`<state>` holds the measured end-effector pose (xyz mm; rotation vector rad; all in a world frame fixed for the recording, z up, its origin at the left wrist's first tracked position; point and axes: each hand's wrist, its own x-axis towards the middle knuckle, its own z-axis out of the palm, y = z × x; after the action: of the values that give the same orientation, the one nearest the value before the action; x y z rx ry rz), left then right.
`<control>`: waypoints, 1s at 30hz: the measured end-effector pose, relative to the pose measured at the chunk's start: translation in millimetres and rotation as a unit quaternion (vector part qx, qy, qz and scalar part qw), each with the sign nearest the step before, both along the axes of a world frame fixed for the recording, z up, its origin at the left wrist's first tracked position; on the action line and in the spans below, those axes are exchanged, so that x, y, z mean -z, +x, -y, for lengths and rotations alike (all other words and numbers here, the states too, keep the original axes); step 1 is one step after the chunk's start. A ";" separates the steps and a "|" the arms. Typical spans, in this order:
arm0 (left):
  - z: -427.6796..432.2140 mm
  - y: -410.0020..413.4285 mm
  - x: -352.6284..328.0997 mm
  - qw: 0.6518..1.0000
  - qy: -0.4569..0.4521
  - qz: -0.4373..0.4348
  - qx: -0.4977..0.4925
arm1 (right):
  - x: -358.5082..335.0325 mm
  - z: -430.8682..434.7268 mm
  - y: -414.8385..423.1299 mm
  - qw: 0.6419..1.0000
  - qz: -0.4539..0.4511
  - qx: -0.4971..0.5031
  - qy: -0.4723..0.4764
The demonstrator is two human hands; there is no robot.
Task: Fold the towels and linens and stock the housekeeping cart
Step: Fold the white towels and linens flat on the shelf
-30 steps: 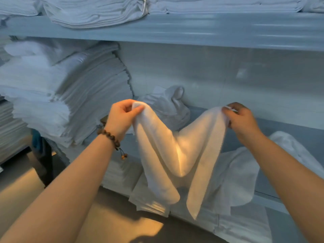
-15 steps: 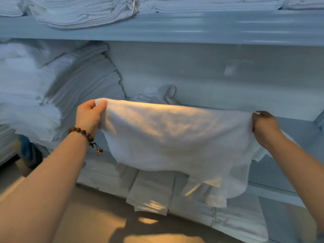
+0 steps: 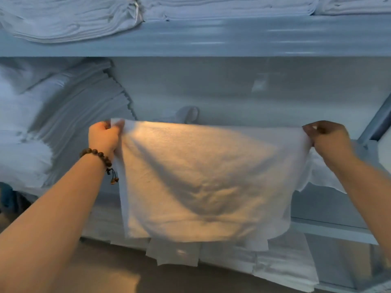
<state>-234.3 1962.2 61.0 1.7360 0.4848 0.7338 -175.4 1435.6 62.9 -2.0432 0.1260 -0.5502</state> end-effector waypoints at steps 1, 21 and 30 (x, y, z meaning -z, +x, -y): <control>4.7 11.3 6.2 1.000 -0.007 -0.012 0.003 | 4.3 1.8 7.0 1.000 -0.019 0.010 -0.021; 82.2 219.1 132.0 0.944 0.196 -0.259 0.065 | 160.0 25.1 184.5 0.976 -0.199 0.057 -0.064; 94.7 226.7 173.7 0.946 0.163 -0.248 0.133 | 192.3 13.1 180.2 0.974 -0.223 0.016 -0.048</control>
<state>-7.6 1867.4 -112.6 2.2587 0.4685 0.1776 4.8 1422.6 -129.4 -2.2343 0.4054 -0.1088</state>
